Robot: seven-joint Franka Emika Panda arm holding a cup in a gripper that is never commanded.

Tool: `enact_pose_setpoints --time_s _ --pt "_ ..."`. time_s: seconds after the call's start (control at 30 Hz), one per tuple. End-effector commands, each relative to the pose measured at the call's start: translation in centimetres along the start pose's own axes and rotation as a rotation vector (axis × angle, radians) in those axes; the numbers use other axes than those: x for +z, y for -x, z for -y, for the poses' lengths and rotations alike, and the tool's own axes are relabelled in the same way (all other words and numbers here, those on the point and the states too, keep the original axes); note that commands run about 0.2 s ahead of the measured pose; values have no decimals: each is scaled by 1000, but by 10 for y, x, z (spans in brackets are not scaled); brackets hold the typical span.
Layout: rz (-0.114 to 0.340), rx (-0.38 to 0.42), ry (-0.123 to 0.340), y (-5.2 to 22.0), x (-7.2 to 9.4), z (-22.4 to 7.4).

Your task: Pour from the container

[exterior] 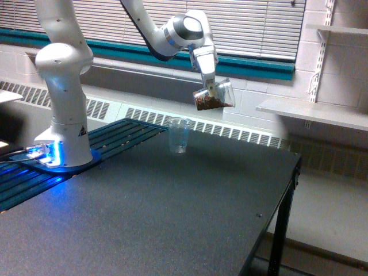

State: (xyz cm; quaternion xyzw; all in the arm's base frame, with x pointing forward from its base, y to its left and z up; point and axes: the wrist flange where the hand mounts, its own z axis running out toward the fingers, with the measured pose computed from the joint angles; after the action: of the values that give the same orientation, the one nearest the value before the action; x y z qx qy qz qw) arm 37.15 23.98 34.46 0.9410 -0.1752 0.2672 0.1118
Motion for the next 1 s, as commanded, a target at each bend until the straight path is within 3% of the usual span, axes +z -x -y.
enact_pose_setpoints --time_s 0.03,0.23,0.53,0.7,1.0 --pt "-9 6 -41 25 -27 18" --pt "-1 -64 -57 64 -42 20" --pt "-15 -135 -63 110 -67 -1" --pt "-17 -131 -58 125 -77 -13" --pt "24 -135 -65 151 -91 -23"
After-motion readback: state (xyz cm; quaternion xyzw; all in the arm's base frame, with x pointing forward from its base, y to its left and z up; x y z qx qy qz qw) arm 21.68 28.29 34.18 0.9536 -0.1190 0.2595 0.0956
